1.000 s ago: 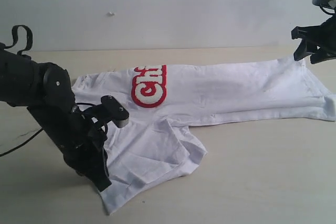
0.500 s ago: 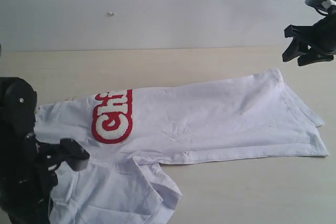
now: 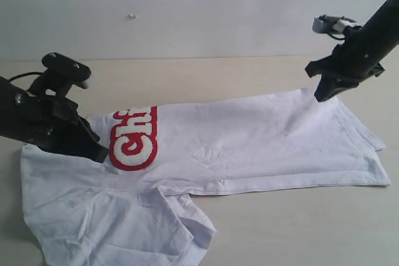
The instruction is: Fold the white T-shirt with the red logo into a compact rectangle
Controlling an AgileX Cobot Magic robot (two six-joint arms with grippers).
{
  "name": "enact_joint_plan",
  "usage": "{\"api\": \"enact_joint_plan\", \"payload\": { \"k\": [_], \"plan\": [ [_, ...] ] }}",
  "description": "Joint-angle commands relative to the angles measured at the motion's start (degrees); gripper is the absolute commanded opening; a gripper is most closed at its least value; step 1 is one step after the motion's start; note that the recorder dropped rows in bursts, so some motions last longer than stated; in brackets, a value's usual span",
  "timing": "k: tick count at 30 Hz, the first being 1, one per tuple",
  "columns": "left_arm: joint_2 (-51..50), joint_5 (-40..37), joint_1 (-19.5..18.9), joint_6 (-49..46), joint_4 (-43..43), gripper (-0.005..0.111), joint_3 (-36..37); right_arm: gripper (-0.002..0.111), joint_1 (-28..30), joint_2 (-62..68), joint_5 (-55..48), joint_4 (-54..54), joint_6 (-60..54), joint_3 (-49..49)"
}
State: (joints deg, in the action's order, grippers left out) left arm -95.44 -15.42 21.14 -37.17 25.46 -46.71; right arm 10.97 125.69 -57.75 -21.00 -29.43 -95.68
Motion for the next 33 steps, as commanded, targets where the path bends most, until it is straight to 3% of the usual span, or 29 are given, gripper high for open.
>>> {"api": "enact_joint_plan", "payload": {
  "k": [1,14,20,28,33],
  "plan": [
    [-8.42,2.29,-1.86,-0.07,-0.34,0.0,-2.52,0.0,-1.01,3.46,-0.4,10.6,6.23,-0.28],
    [-24.97,-3.41,-12.73,-0.07,-0.62,0.0,-9.37,0.0,-1.01,9.02,2.32,15.49,10.26,-0.28],
    [-25.39,-8.15,-19.08,1.47,-0.59,0.0,-9.37,0.001,-1.01,6.42,2.47,7.49,6.74,-0.81],
    [-22.56,-12.9,-19.99,1.47,-0.15,0.0,-9.37,0.025,-1.01,1.51,-0.79,-3.43,2.97,-3.75],
    [-16.03,-14.33,-19.99,1.47,0.99,0.0,-8.54,0.027,-1.01,-0.75,-1.96,-3.56,2.97,-3.75]
  ]
}}
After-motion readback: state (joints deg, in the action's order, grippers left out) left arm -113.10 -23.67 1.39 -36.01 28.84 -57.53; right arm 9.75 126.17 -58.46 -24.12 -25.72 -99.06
